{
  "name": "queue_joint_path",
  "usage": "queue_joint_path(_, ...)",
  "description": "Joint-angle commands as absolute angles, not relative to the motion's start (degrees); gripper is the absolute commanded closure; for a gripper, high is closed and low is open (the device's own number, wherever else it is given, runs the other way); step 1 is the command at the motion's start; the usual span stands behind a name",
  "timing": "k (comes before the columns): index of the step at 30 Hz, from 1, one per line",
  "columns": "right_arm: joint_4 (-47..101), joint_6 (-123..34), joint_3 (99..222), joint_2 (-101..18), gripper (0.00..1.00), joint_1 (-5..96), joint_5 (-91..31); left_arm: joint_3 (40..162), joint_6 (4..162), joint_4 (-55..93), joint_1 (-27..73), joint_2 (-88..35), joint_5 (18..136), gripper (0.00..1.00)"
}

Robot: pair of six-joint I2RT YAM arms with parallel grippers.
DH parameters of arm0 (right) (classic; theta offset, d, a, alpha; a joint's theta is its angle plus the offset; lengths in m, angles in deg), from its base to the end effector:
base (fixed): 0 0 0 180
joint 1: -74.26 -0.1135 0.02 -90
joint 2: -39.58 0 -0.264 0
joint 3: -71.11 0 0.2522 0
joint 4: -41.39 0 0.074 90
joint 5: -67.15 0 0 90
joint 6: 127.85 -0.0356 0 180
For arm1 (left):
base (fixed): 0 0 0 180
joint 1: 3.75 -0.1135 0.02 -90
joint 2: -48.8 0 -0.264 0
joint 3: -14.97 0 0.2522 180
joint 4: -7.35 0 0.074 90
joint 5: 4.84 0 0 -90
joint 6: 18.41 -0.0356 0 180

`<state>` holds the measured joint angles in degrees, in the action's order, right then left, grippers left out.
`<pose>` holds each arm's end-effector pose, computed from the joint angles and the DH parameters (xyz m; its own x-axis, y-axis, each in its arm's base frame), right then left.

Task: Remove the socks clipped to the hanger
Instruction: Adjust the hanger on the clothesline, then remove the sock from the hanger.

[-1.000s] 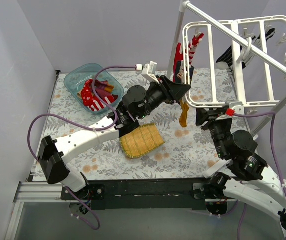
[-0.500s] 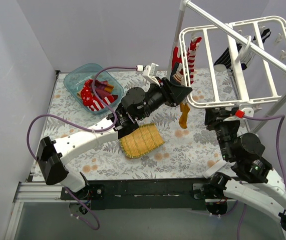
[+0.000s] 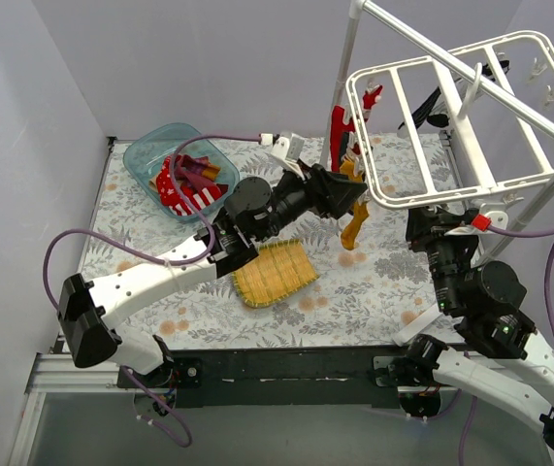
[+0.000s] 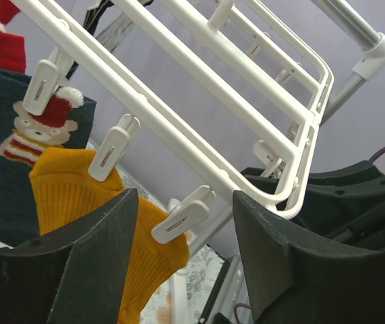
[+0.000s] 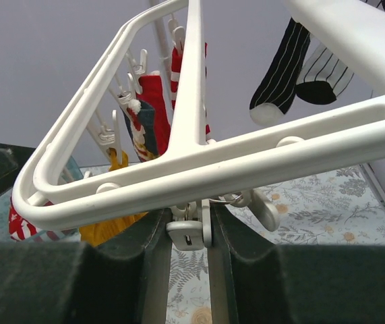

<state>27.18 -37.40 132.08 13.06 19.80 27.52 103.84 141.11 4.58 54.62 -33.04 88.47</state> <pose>0.0703 0.0512 0.4075 0.2019 0.2740 -0.9403 -0.0974 0.9609 0.2591 0.1805 -0.2891 0.4243 -0.7371 -0.5866 -0.3356 0.3706 0.0644 -0.9266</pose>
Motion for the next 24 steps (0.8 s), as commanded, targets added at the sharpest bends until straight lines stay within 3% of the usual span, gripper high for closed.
queue_joint_path(1,28.16,-36.62,135.32,14.18,0.77,19.85,30.24,101.25,134.98,4.76,54.87,-28.55,88.32,0.42)
queue_joint_path(16,26.31,-36.53,136.29,14.98,0.77,19.85,30.68,96.76,126.00,4.50,55.05,-31.35,73.48,0.48)
queue_joint_path(24,25.96,-36.70,136.38,15.15,0.77,19.85,30.33,98.07,125.56,3.97,58.56,-34.52,78.12,0.45)
